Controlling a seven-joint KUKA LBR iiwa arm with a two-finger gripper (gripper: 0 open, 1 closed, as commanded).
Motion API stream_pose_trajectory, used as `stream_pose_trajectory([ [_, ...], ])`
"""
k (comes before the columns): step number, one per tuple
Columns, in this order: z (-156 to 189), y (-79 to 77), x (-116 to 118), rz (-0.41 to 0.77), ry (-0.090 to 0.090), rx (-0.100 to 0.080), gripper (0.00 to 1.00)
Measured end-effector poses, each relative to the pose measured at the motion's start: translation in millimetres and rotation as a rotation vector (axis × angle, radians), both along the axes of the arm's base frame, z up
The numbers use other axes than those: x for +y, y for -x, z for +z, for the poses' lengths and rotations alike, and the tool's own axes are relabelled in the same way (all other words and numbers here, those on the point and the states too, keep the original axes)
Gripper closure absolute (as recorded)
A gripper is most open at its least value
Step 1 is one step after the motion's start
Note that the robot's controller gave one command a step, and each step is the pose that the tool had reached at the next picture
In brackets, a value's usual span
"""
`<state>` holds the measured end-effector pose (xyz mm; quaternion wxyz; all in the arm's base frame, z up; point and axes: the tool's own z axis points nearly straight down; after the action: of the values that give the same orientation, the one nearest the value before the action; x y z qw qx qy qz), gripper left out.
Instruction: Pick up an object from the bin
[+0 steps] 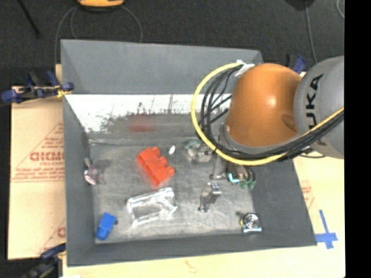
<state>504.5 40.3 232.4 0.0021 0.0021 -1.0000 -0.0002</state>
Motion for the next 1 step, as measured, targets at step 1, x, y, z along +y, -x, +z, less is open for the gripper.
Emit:
stream_pose_trajectory([
  [1, -134.4, -16.5, 32.6, 0.025, -0.001, -0.011, 0.00],
])
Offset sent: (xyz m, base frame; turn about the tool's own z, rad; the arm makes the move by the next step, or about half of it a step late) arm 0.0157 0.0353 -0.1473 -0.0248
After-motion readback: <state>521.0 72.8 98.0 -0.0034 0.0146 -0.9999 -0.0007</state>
